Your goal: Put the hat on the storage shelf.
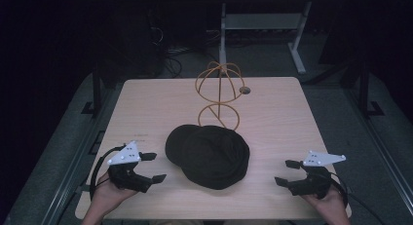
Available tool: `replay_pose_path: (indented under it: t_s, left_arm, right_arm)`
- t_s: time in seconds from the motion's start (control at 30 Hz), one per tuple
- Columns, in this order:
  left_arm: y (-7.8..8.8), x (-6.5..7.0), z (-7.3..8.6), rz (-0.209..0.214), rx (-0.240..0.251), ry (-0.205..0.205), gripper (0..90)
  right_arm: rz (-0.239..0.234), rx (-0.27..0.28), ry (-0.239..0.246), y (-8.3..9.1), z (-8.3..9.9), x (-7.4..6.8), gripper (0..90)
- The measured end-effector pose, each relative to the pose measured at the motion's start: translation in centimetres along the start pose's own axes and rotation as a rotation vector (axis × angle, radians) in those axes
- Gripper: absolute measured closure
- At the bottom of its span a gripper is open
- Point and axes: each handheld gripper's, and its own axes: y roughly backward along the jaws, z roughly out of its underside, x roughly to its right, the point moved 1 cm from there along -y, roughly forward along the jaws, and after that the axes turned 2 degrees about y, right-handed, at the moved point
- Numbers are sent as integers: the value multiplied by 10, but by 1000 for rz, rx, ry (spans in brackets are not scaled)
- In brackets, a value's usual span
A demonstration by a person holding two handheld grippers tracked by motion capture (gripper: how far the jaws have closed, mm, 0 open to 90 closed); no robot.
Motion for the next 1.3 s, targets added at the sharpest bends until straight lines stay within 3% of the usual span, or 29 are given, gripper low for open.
replay_pose_path:
  t_s: [0.13, 0.27, 0.57, 0.83, 1.07, 1.3]
  left_arm:
    - [-8, 8, -10, 14, -7, -30, 203]
    - [-26, 17, -26, 57, -25, -71, 212]
    - [-58, 33, -51, 112, -56, -117, 221]
    - [-78, 42, -60, 128, -85, -142, 226]
    - [-96, 50, -67, 149, -111, -162, 285]
    - [-118, 56, -68, 158, -182, -162, 314]
  right_arm:
    - [-3, -1, 6, 0, -1, -1, 197]
    - [-6, -6, 12, -1, -1, -2, 198]
    - [-4, 3, 10, 2, 0, 0, 199]
    - [-8, 0, 22, 2, -1, -1, 199]
    - [-12, -1, 24, 2, -1, -2, 200]
    - [-16, -3, 26, 2, -1, -2, 201]
